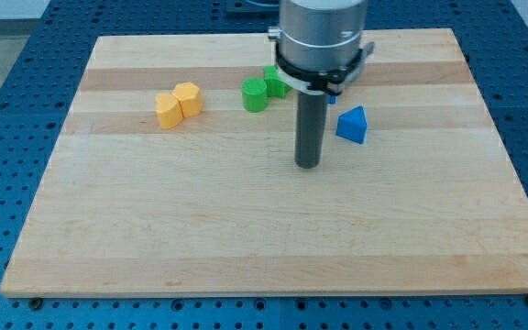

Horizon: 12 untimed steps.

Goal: Move the blue cube into the blue triangle

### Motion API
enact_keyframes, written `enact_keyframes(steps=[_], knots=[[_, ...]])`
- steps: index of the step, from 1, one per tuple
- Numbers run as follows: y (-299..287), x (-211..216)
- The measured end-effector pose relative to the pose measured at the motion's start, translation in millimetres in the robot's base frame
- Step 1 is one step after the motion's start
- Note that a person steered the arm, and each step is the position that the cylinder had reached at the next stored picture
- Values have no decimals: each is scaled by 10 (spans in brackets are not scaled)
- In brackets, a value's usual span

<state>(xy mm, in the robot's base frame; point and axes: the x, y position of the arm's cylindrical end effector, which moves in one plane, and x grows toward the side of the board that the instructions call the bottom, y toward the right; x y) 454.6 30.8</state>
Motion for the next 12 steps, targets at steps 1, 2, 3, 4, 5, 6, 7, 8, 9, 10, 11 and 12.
enact_keyframes(steps=[1, 2, 3, 4, 5, 6, 7, 8, 9, 10, 11, 12], knots=[[-244, -96], [-475, -212], [-698, -358], [-863, -543], [-870, -738], [-870, -965], [-885, -1141], [-955, -1307], [-1049, -1489], [-1021, -1756], [-778, -1944], [-421, -1961]])
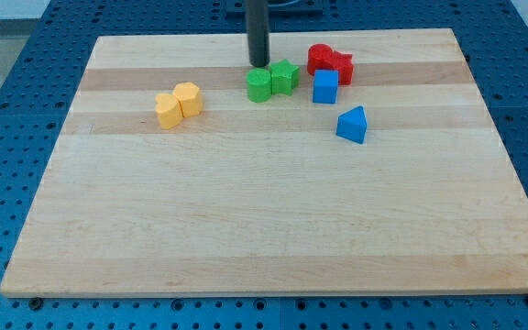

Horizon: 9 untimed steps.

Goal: Move the blue cube into the blue triangle

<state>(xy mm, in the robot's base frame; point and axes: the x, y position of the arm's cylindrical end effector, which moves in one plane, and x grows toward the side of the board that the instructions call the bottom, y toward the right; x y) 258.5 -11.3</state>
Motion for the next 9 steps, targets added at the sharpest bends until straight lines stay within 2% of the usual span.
enact_keyframes(steps=[4, 7, 9], knots=[[963, 78], [999, 454], [831, 533]])
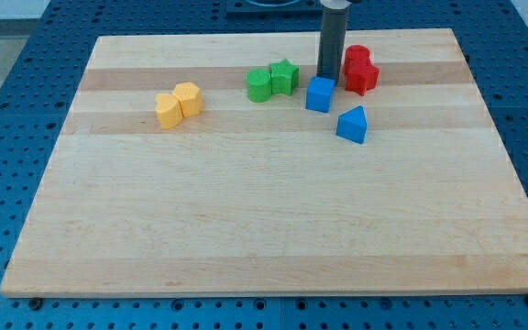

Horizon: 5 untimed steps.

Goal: Move the blue cube into the blue triangle

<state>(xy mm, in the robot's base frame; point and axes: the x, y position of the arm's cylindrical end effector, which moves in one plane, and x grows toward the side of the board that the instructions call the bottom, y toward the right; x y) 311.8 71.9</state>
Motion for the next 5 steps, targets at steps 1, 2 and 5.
enact_keyframes(steps=[1, 2, 5], knots=[[-79, 0], [-81, 72], [-108, 476]])
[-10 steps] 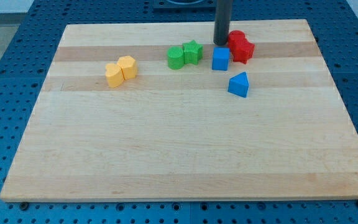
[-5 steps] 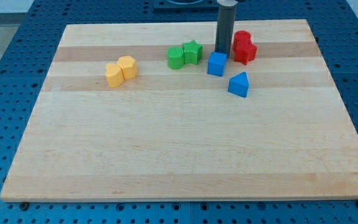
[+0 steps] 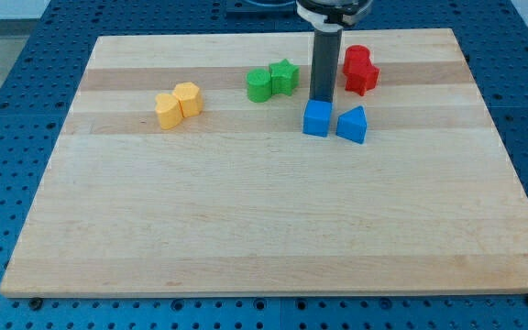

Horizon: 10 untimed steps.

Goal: Move the blue cube into the blue triangle

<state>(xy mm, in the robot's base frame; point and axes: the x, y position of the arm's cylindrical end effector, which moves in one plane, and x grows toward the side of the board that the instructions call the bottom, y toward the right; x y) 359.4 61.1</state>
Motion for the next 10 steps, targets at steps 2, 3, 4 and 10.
enact_keyframes(steps=[2, 3, 4, 10], knots=[[-242, 34], [-359, 183], [-390, 418], [-17, 748]])
